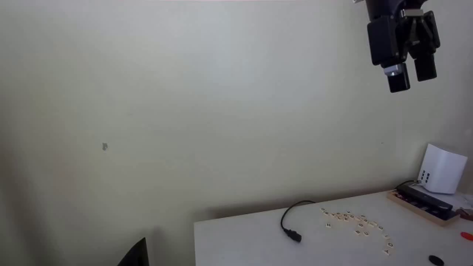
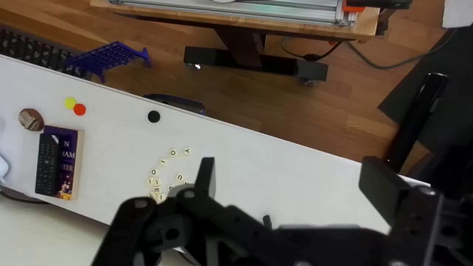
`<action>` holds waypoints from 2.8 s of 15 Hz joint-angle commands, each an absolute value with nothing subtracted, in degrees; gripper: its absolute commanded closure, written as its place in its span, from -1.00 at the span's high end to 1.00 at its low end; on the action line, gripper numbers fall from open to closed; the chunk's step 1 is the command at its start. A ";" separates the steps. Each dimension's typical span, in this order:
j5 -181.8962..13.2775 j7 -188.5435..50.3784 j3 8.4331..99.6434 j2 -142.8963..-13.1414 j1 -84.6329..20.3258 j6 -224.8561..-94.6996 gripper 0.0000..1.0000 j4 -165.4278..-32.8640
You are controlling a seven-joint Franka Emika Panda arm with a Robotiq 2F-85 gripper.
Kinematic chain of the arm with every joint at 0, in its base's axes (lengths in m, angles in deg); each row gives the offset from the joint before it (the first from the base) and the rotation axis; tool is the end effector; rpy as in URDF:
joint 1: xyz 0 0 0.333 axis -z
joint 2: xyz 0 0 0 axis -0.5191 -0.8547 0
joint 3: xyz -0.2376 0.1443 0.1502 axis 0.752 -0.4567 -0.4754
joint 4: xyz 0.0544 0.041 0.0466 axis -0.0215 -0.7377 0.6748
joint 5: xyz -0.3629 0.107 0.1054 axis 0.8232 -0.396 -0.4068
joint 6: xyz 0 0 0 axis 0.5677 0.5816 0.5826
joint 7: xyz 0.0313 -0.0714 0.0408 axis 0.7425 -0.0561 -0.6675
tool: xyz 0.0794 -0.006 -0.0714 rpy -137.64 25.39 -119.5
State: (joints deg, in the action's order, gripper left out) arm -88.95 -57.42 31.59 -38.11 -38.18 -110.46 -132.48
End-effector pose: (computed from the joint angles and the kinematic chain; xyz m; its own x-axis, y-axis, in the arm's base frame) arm 0.3536 0.1865 0.5168 0.9595 0.0827 -0.2693 0.1346 -0.9743 0.1804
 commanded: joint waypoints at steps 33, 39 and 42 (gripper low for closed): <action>-90.20 -64.98 43.30 -44.90 -36.97 -147.26 1.00 -150.51; -91.56 -59.69 43.54 -50.15 -35.82 -152.95 1.00 -149.91; -93.85 -59.54 44.70 -54.86 -35.47 -158.83 1.00 -149.06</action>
State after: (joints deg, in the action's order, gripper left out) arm -90.81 -59.90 43.80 -49.46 -36.03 -153.89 -150.50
